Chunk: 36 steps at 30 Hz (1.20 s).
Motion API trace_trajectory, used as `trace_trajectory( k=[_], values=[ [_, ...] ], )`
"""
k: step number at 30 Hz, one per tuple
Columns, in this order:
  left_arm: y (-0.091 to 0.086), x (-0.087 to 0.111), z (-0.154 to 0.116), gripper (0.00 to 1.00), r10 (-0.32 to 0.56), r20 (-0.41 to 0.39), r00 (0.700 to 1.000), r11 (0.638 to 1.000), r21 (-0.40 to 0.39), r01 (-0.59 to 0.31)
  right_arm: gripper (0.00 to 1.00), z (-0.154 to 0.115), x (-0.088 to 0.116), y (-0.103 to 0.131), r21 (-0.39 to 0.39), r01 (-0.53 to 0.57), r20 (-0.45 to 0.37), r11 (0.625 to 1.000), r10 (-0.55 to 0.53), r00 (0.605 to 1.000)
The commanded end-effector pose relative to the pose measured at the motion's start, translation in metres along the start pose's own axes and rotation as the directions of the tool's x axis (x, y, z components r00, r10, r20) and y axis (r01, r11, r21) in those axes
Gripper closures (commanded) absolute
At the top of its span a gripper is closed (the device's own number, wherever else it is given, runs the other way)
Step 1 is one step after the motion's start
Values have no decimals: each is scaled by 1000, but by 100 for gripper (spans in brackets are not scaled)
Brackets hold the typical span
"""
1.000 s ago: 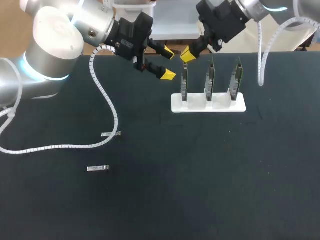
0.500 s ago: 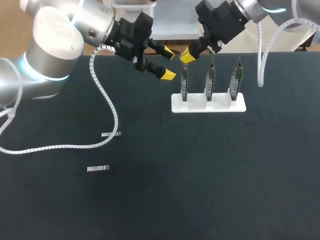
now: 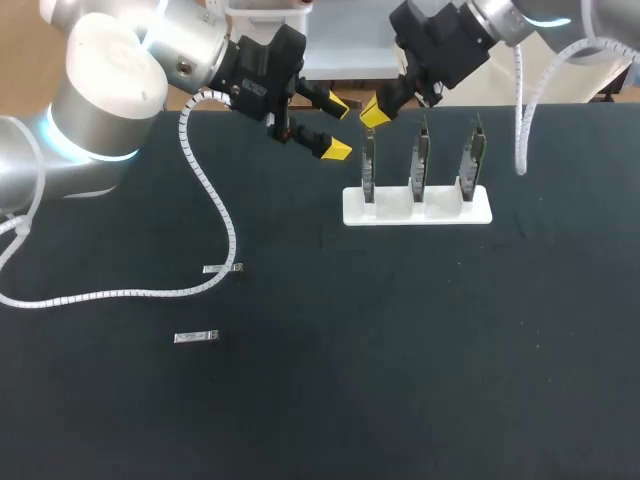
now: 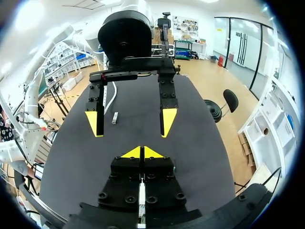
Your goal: Pick up the optical module with the left hand, and insert it into the network port with the right hand.
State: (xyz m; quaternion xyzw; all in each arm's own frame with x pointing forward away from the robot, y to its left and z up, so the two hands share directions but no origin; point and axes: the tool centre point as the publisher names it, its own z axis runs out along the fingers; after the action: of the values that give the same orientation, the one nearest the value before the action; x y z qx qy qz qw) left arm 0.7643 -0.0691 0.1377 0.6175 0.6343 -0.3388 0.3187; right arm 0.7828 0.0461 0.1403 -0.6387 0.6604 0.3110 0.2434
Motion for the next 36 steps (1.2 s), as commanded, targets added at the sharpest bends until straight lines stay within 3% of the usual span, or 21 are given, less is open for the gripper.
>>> trace_trajectory(
  k=[1,8,16,25,36],
  values=[
    [1,-1,1,0,-1,-4,1000,1000,2,1,100,4,2,-2,-6,2,2,1000,-2,1000],
    [1,-1,1,0,-1,-4,1000,1000,2,1,100,-7,-7,-3,8,26,25,1000,-27,999],
    [1,-1,1,0,-1,-4,1000,1000,2,1,100,-38,-20,0,16,27,108,1000,-29,994],
    [1,-1,1,0,-1,-4,1000,1000,2,1,100,-88,8,10,-30,1,159,1000,4,987],
    [1,-1,1,0,-1,-4,1000,1000,2,1,100,-106,41,23,-47,-40,136,998,46,990]
  ],
)
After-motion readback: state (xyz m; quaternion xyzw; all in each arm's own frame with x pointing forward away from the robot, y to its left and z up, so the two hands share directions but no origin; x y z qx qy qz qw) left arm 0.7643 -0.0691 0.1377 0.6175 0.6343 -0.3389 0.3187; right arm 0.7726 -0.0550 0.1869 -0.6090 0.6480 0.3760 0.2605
